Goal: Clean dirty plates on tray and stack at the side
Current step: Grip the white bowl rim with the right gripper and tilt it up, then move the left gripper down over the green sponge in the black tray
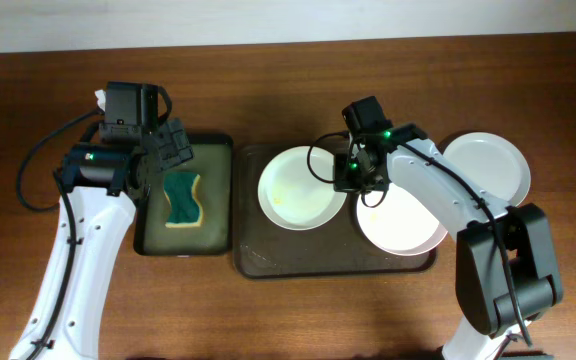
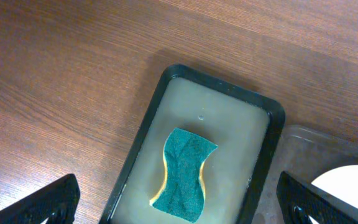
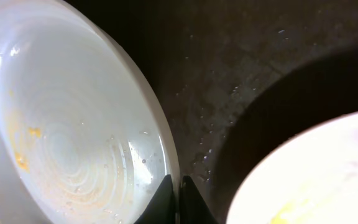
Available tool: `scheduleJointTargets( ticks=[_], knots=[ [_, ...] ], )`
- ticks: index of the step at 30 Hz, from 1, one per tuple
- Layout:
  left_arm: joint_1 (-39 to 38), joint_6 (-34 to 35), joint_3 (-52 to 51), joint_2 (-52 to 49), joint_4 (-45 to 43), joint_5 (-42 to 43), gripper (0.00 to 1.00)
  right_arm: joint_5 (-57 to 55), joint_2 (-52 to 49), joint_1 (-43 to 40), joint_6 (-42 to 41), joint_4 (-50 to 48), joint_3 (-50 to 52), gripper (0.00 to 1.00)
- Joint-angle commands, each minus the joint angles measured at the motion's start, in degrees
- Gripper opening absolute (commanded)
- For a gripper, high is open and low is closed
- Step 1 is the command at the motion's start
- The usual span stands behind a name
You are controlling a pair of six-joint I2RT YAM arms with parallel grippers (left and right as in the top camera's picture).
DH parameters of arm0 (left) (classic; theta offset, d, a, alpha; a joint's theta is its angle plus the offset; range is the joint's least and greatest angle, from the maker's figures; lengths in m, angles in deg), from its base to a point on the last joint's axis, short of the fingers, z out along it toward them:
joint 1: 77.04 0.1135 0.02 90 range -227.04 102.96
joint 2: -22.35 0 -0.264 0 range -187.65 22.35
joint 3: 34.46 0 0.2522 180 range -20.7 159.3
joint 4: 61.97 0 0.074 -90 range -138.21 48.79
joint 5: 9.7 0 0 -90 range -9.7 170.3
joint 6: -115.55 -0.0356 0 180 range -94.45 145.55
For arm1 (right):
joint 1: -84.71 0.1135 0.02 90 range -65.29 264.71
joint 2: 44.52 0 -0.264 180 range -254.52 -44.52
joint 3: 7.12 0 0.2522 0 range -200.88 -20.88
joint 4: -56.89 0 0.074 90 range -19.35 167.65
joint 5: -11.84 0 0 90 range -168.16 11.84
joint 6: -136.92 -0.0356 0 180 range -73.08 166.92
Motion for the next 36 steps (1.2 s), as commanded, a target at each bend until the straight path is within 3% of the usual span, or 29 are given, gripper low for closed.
scheduleJointTargets(
  ticks=[1,9,11,13,17,24,29,36],
  knots=[
    [0.13,0.11,0.57,0.24,-0.11,-0.61,1.0,-1.38,-0.13,0.31,-1.73,-1.55,1.88,0.04],
    [0.13,0.11,0.57,0.24,-0.11,-0.59,0.99,-1.36,-0.13,0.33,-3.93,-9.35,6.69,0.05],
    [0.13,0.11,0.57,0.24,-0.11,-0.59,0.99,-1.64,-0.13,0.31,-3.91,-9.46,6.69,0.2],
    [0.13,0.11,0.57,0.24,-0.11,-0.59,0.99,-4.04,-0.13,0.33,-3.91,-9.51,6.95,0.28],
    [0.13,0.09,0.57,0.24,-0.11,-0.59,0.99,-7.52,-0.22,0.31,-3.67,-12.13,7.89,0.32],
    [0.13,0.11,0.57,0.24,-0.11,-0.59,0.99,-7.32,-2.64,0.31,-2.34,-17.84,8.79,0.31],
    [0.13,0.09,0.57,0.24,-0.11,-0.59,0.99,-7.04,-3.87,0.33,-2.16,-18.4,8.79,0.13],
    [0.13,0.11,0.57,0.24,-0.11,-0.61,0.99,-2.49,-3.87,0.26,-0.17,-18.43,8.41,0.08]
  ],
)
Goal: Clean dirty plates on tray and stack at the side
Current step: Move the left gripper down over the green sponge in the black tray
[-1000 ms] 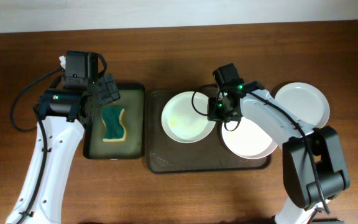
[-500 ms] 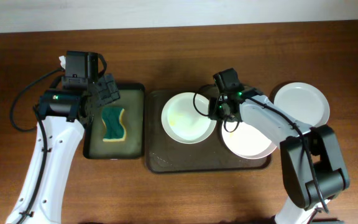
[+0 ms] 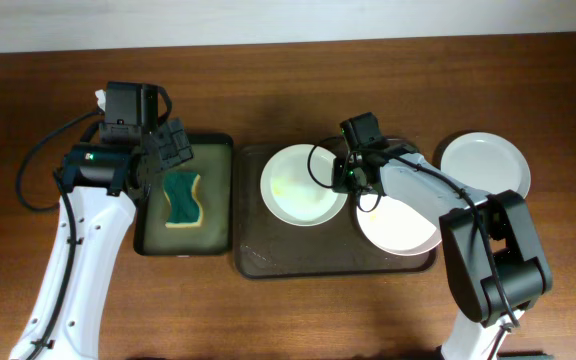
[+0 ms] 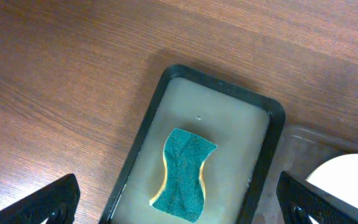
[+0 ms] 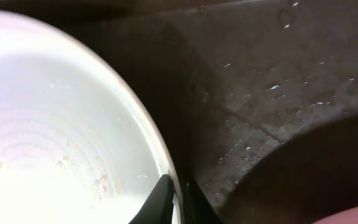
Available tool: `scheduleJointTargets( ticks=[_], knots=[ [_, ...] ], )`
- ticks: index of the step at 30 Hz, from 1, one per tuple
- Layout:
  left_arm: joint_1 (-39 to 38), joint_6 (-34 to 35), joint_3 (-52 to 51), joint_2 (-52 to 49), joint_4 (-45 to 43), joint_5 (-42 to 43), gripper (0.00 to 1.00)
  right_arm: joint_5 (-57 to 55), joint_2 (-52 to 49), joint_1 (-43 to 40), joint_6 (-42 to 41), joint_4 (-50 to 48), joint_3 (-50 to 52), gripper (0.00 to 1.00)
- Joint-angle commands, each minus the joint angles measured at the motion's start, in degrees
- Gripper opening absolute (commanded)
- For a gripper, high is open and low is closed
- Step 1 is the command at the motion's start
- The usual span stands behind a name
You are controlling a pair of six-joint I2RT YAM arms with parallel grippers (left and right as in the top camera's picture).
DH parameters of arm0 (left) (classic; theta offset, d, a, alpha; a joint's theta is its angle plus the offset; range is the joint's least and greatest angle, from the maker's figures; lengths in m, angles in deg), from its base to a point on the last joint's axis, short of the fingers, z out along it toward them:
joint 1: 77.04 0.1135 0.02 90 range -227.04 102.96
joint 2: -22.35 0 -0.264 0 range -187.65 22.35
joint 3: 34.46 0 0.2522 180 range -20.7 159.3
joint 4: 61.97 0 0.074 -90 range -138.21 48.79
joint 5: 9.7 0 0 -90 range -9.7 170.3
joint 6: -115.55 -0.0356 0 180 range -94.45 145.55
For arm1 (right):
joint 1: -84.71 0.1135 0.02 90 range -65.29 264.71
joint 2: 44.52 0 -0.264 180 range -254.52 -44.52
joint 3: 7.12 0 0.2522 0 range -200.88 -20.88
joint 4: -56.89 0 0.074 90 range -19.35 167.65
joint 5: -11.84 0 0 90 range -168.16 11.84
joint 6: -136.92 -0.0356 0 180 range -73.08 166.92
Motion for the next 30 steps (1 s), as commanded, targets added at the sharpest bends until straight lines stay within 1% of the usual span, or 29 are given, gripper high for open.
scheduleJointTargets(
  ticks=[1,4,5,7,10,12,18,20,21,22,30],
  knots=[
    [0.13,0.09,0.57,0.24,-0.11,-0.59,1.0,2.29,-0.42,0.2,1.7,0.07,-0.04,0.09],
    [0.13,0.09,0.57,0.24,-0.11,-0.59,0.99,4.55,-0.37,-0.28,3.98,0.94,-0.83,0.21],
    [0.13,0.09,0.57,0.24,-0.11,-0.61,0.99,5.42,-0.37,-0.72,3.98,1.62,-1.14,0.24],
    [0.13,0.09,0.57,0.24,-0.11,-0.59,0.99,8.31,-0.35,-1.81,4.68,2.01,-1.18,0.25],
    [0.13,0.09,0.57,0.24,-0.11,-0.59,0.99,14.56,-0.35,-4.07,6.75,2.16,-1.18,0.23],
    [0.13,0.09,0.57,0.24,-0.11,-0.59,0.99,16.72,-0.35,-5.16,6.78,2.21,-1.18,0.18],
    [0.13,0.09,0.57,0.24,-0.11,-0.59,0.99,17.05,-0.35,-6.67,6.78,2.21,-1.18,0.16],
    [0.13,0.09,0.57,0.24,-0.13,-0.59,1.0,17.0,-0.35,-6.49,6.78,2.21,-1.18,0.12],
    [0.13,0.09,0.57,0.24,-0.13,-0.59,0.99,16.87,-0.35,-6.49,6.78,2.23,-1.16,0.08],
    [0.13,0.09,0.57,0.24,-0.11,-0.59,0.99,16.87,-0.35,-6.49,6.78,2.21,-1.16,0.07],
    [0.13,0.11,0.57,0.24,-0.09,2.56,0.99,16.85,-0.44,-6.49,6.78,2.4,-1.11,0.07]
  ],
)
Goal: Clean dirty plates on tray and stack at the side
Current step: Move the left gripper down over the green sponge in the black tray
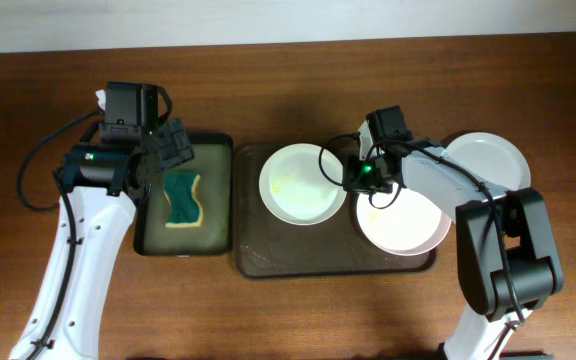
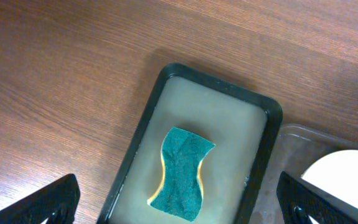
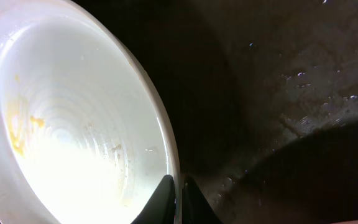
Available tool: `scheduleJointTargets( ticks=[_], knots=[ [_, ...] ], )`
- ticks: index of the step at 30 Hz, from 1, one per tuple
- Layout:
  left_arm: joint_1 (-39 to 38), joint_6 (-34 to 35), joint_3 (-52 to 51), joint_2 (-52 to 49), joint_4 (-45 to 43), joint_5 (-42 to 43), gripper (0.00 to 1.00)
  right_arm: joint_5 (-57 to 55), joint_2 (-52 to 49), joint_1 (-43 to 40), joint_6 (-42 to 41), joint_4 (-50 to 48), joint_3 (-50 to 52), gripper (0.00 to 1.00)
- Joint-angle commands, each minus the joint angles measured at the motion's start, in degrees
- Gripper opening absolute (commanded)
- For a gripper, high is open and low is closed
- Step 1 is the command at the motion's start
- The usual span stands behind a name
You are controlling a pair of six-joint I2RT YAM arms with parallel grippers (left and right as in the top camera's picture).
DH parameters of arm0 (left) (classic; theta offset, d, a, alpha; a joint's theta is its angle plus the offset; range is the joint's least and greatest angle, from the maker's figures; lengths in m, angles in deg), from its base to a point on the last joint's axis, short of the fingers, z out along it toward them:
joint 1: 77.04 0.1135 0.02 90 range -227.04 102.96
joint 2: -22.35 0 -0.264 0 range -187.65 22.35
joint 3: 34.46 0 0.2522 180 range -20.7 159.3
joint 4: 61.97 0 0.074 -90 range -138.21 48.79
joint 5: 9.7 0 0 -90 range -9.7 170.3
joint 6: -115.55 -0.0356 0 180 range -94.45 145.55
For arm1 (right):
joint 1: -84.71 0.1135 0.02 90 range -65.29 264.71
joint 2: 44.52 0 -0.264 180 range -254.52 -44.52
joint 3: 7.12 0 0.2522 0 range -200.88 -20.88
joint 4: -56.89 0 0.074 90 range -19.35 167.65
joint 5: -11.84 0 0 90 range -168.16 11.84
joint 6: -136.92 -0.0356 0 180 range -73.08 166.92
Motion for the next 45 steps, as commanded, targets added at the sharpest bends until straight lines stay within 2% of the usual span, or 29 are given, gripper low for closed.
scheduleJointTargets(
  ticks=[1,8,10,15,20,27,33,45],
  knots=[
    [0.13,0.11,0.57,0.24,-0.11,2.64,0.99,0.7,-0.42,0.04,0.61,0.17,-0.83,0.05],
    [0.04,-0.17,0.17,0.2,-0.24,15.1,1.0,0.72,-0.42,0.04,0.61,0.87,-0.83,0.04],
    [-0.81,-3.21,0.17,0.11,-0.35,16.13,1.0,0.72,-0.42,0.04,0.59,1.03,-0.83,0.04],
    [-2.99,-4.7,1.33,-1.84,2.62,15.39,1.0,0.72,-0.42,0.04,0.59,1.07,-0.83,0.04],
    [-3.04,-7.23,4.83,-9.62,7.89,14.08,1.0,0.7,-0.42,0.04,0.59,1.31,-0.83,0.04],
    [-3.04,-7.28,4.85,-18.67,7.85,14.14,0.97,0.7,-0.42,0.04,0.61,1.29,-0.83,0.04],
    [-3.04,-7.28,4.85,-19.52,5.88,14.16,0.98,0.72,-0.42,0.04,0.61,1.29,-0.83,0.18],
    [-3.04,-7.26,3.87,-22.88,2.1,14.14,0.97,0.72,-0.42,0.04,2.08,1.7,-0.83,0.07]
  ],
)
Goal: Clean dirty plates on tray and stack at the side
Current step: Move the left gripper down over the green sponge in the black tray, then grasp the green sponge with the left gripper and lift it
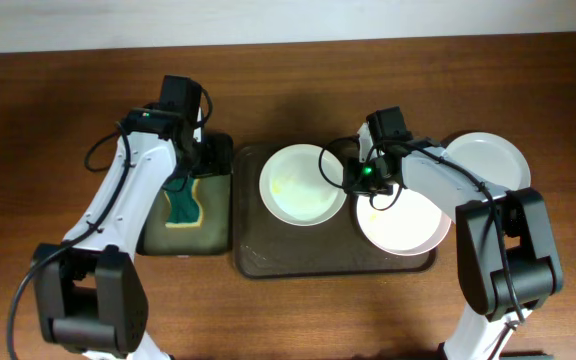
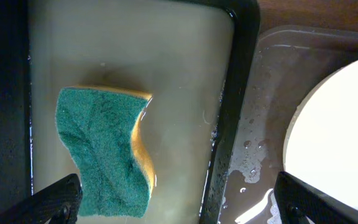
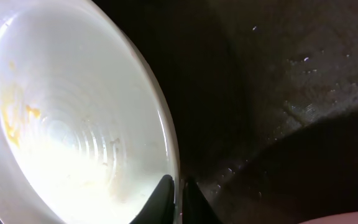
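Observation:
A dirty white plate [image 1: 301, 185] with yellow smears sits at the left of the dark tray [image 1: 268, 262]; its rim [image 3: 166, 140] is pinched by my right gripper [image 3: 179, 193], which is shut on it. A second dirty plate [image 1: 403, 225] lies at the tray's right. One clean plate [image 1: 488, 160] rests on the table to the right. The green and yellow sponge [image 2: 104, 149] lies in a small black water tray [image 2: 235, 93]. My left gripper [image 2: 176, 199] hangs open low over that tray's right side, with the sponge below and to its left.
Brown wooden table [image 1: 288, 90] all round. The small black water tray [image 1: 218, 240] sits right against the dark tray's left edge. Both arms reach in from the near side, the right arm [image 1: 488, 260] crossing over the second dirty plate.
My left arm has swung right and dropped low over the water tray, so the sponge now fills much of its view. My right gripper still pinches the left plate's rim, almost unmoved.
My left gripper hung open high above the water tray through all earlier moments, and now sits low over it. My right gripper stayed shut on the left plate's right rim throughout, its wrist shifting slightly and the plate tilting a little between moments.

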Available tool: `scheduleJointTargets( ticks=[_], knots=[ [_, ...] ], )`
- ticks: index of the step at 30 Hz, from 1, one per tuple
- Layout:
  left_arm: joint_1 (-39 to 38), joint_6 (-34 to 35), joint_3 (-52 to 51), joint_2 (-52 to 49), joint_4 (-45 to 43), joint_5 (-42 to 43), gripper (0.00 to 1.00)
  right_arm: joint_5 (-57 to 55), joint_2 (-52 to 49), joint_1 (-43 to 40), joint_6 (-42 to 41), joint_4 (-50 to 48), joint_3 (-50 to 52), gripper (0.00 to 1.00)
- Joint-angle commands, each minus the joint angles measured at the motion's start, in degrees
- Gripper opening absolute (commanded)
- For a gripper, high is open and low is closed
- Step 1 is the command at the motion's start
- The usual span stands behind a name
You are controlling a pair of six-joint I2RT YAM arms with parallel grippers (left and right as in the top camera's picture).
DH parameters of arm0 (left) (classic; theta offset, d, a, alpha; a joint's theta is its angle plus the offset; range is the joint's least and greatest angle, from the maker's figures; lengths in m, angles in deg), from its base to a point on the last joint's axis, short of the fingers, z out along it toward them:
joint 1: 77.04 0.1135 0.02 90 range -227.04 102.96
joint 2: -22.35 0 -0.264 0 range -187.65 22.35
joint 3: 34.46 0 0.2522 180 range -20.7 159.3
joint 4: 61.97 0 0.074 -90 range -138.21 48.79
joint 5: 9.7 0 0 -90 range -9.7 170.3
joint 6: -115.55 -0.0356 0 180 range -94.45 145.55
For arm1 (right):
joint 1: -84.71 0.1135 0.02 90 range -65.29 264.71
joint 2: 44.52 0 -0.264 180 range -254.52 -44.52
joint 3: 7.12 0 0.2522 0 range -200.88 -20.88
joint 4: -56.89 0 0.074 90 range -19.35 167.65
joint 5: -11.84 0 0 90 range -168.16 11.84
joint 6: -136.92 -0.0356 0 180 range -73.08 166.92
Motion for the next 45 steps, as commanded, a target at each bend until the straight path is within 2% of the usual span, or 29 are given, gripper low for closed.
scheduleJointTargets(
  ticks=[1,4,7,13,17,20,23,24,34,35,36,37,42,45],
  knots=[
    [0.04,-0.74,0.0,-3.21,-0.63,-0.31,0.95,0.31,-0.39,0.04,0.79,0.2,-0.83,0.07],
    [0.04,-0.68,0.0,-5.57,0.2,-7.48,0.89,0.31,-0.39,0.04,0.79,0.2,-0.83,0.07],
    [0.39,2.45,0.0,-6.03,1.51,-13.97,0.89,0.31,-0.39,0.04,0.79,0.2,-0.83,0.07],
    [2.05,8.85,-1.09,-6.4,4.57,-13.51,0.88,0.28,-0.39,0.04,0.79,0.2,-0.83,0.07],
    [1.81,8.81,-4.13,-7.41,2.89,-12.48,0.85,0.28,-0.39,0.04,0.79,0.2,-0.83,0.07],
    [1.7,8.81,-6.45,-9.27,1.01,-12.22,0.75,0.28,-0.39,0.04,0.79,0.2,-0.83,0.07],
    [1.73,8.79,-6.86,-9.7,0.52,-12.24,0.57,0.31,-0.39,0.04,0.79,0.2,-0.83,0.07],
    [1.73,8.79,-6.86,-9.7,0.5,-12.26,0.54,0.28,-0.39,0.04,0.79,0.2,-0.83,0.07],
    [1.66,8.79,-9.84,-9.7,-2.34,-12.02,0.56,0.28,-0.39,0.04,0.79,0.2,-0.83,0.07],
    [1.66,8.76,-9.99,-9.7,-2.51,-12.02,0.47,0.31,-0.39,0.04,0.79,0.17,-0.83,0.07],
    [1.66,8.74,-9.9,-9.66,-2.49,-11.98,0.11,0.28,-0.39,0.04,0.79,0.17,-0.83,0.07],
    [1.73,8.68,-9.64,-9.46,-2.38,-11.78,0.0,0.31,-0.39,0.04,0.79,0.17,-0.83,0.07],
    [1.84,7.02,-7.21,-6.12,-1.84,-11.63,0.0,0.31,-0.39,0.04,0.81,0.2,-0.83,0.07],
    [1.84,6.97,-6.67,-0.5,-2.25,-11.65,0.0,0.28,-0.39,0.04,0.81,0.2,-0.83,0.07]
  ],
)
